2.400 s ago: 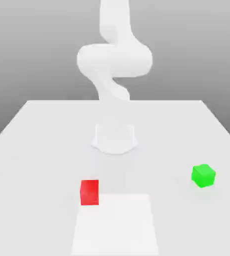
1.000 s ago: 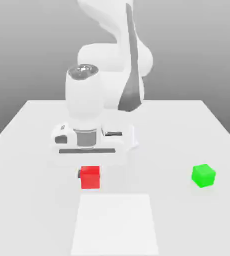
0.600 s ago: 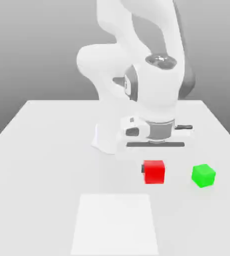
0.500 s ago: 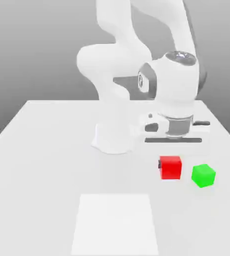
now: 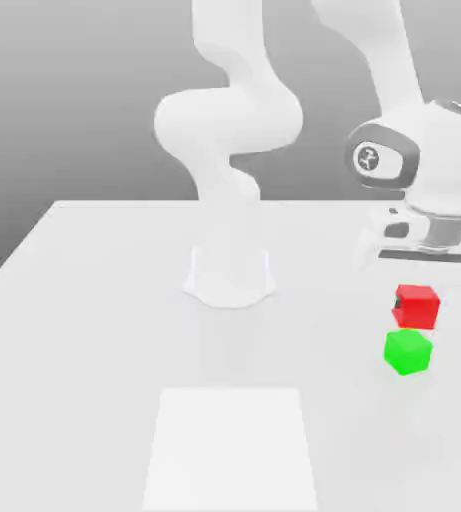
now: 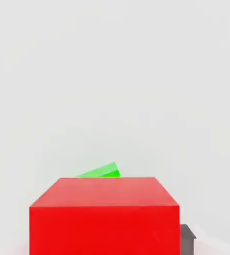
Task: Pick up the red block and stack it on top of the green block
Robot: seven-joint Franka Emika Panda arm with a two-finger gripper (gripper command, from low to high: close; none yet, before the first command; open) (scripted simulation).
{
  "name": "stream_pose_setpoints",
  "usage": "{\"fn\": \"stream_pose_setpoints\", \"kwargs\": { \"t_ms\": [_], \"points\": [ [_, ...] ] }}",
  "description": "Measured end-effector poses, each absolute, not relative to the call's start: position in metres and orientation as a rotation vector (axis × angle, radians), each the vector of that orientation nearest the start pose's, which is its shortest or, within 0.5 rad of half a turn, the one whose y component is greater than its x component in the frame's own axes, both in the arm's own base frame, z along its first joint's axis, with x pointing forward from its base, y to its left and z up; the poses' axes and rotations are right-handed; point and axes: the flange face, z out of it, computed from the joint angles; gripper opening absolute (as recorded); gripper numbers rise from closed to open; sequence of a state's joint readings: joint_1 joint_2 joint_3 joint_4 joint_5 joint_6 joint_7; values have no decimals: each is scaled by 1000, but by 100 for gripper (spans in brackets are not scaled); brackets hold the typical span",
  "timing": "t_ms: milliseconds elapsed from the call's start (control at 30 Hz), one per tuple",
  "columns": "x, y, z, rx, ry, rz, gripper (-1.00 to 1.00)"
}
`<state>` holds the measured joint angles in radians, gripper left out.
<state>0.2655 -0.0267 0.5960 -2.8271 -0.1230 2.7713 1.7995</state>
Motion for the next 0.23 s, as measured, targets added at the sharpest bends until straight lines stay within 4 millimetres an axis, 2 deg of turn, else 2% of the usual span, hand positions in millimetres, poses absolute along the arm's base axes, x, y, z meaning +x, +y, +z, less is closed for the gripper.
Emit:
{"fn": "stream_pose_setpoints", "kwargs": {
  "t_ms": [233],
  "points": [
    [227,283,180,-2895,1246,-18,-100]
  ]
}}
